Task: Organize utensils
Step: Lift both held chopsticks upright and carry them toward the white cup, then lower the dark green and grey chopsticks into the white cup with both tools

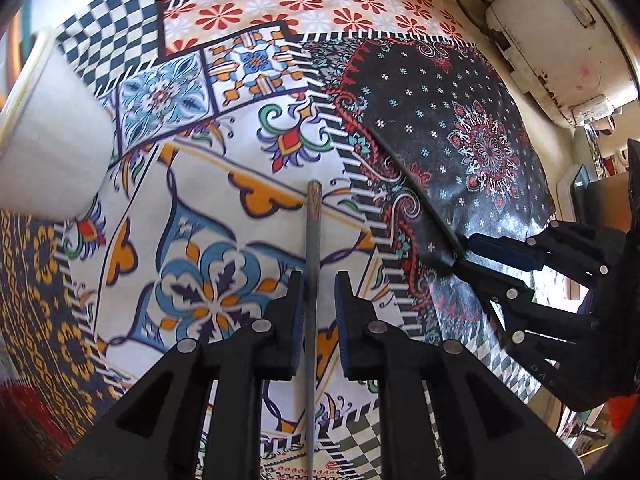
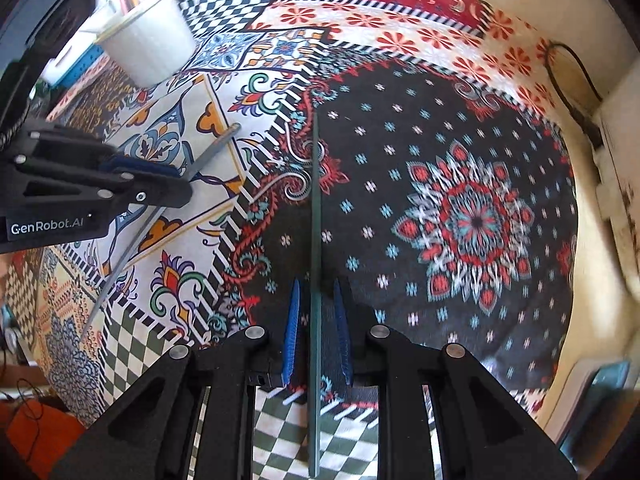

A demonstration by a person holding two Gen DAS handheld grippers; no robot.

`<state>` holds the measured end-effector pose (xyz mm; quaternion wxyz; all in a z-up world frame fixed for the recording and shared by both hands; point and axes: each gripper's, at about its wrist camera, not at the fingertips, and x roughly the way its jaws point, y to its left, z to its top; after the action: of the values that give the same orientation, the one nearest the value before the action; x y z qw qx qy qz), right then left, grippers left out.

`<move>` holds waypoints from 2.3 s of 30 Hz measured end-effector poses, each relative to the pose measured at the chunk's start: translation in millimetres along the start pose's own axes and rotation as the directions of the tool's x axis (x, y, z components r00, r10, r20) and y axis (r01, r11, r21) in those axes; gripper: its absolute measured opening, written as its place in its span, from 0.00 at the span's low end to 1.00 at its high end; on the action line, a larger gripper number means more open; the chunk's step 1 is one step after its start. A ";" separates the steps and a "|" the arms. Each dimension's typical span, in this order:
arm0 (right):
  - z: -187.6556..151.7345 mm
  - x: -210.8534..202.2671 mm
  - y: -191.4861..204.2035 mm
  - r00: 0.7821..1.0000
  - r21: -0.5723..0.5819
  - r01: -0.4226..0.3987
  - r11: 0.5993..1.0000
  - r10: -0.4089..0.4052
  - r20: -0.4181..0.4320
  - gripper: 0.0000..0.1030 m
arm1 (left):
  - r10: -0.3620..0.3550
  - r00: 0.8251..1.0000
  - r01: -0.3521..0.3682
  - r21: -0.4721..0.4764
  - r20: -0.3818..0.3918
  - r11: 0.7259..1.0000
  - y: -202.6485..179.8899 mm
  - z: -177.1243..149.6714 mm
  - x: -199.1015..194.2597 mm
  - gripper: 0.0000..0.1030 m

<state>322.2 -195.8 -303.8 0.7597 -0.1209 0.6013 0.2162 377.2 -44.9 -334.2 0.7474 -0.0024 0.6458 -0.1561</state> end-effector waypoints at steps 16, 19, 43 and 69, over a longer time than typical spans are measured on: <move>25.5 6.2 10.1 0.996 0.095 -0.012 0.995 0.003 0.090 0.05 | 0.086 0.990 -0.088 0.015 0.110 0.996 -21.6 0.4 -9.5 0.05; 22.7 -8.6 8.0 0.991 0.119 -0.024 0.993 0.008 0.135 0.05 | 0.082 0.984 -0.081 -0.012 0.160 0.997 -17.7 -6.0 -29.0 0.05; 18.5 -124.8 32.4 0.893 0.078 -0.083 0.993 0.039 0.448 0.05 | 0.146 0.853 -0.051 -0.198 0.502 0.979 6.7 -80.5 -173.9 0.04; 90.6 -175.0 65.6 0.802 -0.088 -0.103 0.991 0.135 0.582 0.05 | 0.289 0.640 -0.048 -0.339 0.712 0.940 49.1 -70.5 -288.3 0.04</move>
<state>337.0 -130.1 -107.2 0.8897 -0.0300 0.3380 0.3055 286.6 83.9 -77.9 0.9495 -0.1147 0.2908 0.0262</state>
